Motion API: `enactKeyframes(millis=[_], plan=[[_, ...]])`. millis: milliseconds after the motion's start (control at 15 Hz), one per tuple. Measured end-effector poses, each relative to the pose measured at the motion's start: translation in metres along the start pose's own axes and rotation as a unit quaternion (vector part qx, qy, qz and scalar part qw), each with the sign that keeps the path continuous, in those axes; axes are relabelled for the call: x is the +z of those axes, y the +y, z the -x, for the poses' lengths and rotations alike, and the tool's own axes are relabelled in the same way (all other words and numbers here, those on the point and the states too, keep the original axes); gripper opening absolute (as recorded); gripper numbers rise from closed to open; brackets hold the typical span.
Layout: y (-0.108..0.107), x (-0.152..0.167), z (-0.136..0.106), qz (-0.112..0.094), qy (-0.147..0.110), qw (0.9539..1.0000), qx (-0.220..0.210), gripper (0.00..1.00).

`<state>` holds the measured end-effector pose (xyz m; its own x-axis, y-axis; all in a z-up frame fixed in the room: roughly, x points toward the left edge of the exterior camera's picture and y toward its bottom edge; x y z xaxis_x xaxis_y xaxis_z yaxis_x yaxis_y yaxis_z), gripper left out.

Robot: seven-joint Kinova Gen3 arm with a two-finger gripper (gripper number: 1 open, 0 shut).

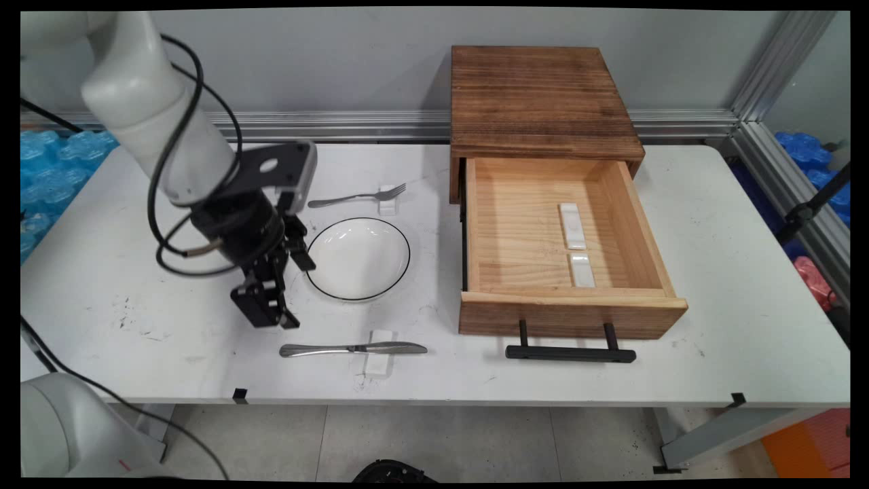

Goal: Pick up the knife from the right of the white plate

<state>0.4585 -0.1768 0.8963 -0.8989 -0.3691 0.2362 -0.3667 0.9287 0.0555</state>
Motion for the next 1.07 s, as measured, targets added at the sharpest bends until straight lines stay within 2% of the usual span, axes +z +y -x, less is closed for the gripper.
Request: enactKeyframes(millis=[600,1067], plan=[[0.017,0.063,0.012,-0.026,-0.009,0.9996,0.005,1.00],[0.024,0.101,0.014,-0.037,-0.009,0.9993,-0.001,1.00]])
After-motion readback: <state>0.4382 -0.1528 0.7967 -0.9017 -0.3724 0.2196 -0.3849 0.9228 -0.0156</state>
